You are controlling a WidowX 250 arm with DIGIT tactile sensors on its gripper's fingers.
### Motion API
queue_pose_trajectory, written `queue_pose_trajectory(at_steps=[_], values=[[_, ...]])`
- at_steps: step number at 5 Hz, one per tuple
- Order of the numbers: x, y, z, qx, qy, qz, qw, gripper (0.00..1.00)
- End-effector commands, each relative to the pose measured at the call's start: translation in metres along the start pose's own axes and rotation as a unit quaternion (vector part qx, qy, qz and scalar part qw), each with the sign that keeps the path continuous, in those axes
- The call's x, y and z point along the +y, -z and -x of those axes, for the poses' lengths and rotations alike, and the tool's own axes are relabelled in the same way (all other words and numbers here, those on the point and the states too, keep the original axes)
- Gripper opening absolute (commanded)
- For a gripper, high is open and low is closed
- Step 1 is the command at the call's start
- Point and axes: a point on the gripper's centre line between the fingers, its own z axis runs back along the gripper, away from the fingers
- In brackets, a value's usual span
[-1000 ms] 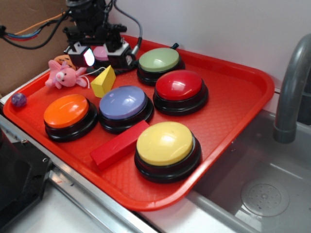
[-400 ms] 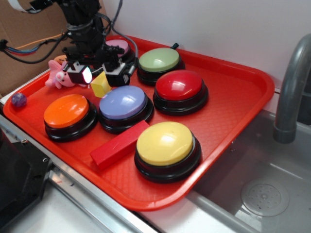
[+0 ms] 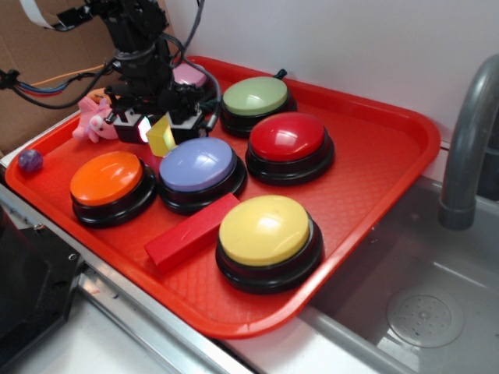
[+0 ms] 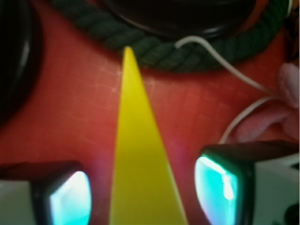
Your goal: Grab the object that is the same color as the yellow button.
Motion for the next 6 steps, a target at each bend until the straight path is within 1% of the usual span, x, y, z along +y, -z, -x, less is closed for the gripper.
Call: queue_pose_trajectory(at_steps=[1,2,3,4,5,6], values=[[0.001,-0.027,-0.007,-0.012,0.04,0.015,0.999,0.0],[0.0,-0.045,-0.004,-0.01,0.058,0.007,0.998,0.0],[-0.009,-0.075,0.003,0.018,0.128,0.03,0.991,0.0],[-0.032,-0.1,0.022,0.013,0.188,0.051,0.981,0.0],[-0.054,-0.112,0.044,0.002,0.24,0.054,0.969,0.0],[-0.065,-0.113,0.057,-0.005,0.261,0.06,0.963,0.0]])
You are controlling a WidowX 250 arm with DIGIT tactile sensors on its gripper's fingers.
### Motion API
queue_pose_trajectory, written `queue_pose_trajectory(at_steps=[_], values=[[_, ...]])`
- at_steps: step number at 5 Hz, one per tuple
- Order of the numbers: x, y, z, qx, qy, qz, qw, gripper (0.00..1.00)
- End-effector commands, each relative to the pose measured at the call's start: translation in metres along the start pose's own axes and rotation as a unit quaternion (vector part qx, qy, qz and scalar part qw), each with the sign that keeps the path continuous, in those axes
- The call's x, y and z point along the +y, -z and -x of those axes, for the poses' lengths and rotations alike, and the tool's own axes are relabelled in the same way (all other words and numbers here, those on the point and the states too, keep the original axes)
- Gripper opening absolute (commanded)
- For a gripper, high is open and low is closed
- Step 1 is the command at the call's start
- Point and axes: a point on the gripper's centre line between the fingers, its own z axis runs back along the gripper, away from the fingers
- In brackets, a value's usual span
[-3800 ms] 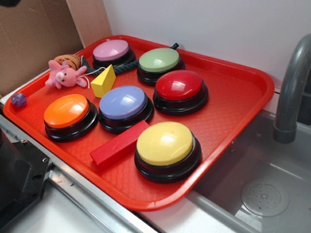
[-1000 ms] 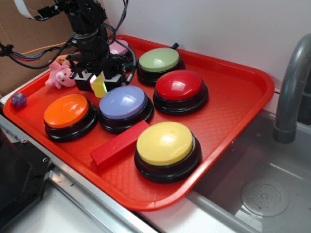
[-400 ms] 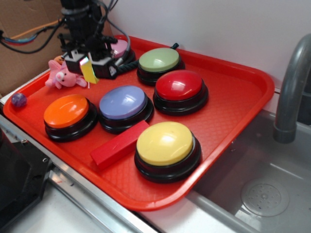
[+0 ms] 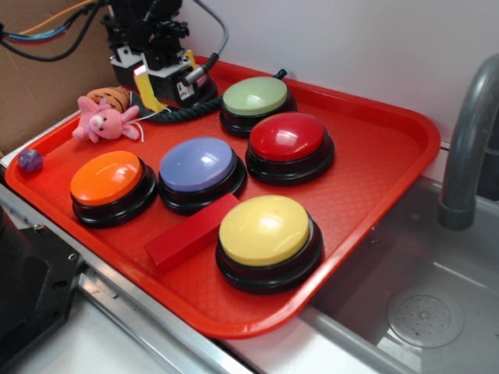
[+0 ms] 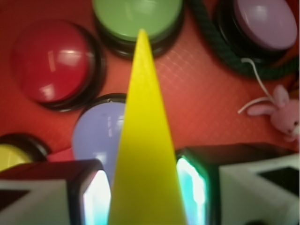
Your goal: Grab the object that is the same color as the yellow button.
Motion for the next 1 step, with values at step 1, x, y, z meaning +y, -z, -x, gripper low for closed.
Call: queue_pose_trajectory(at_steps=[1], values=[[-0.0073,-0.0138,0.0067,-0.019,0.019,-0.013,1.0,0.0]])
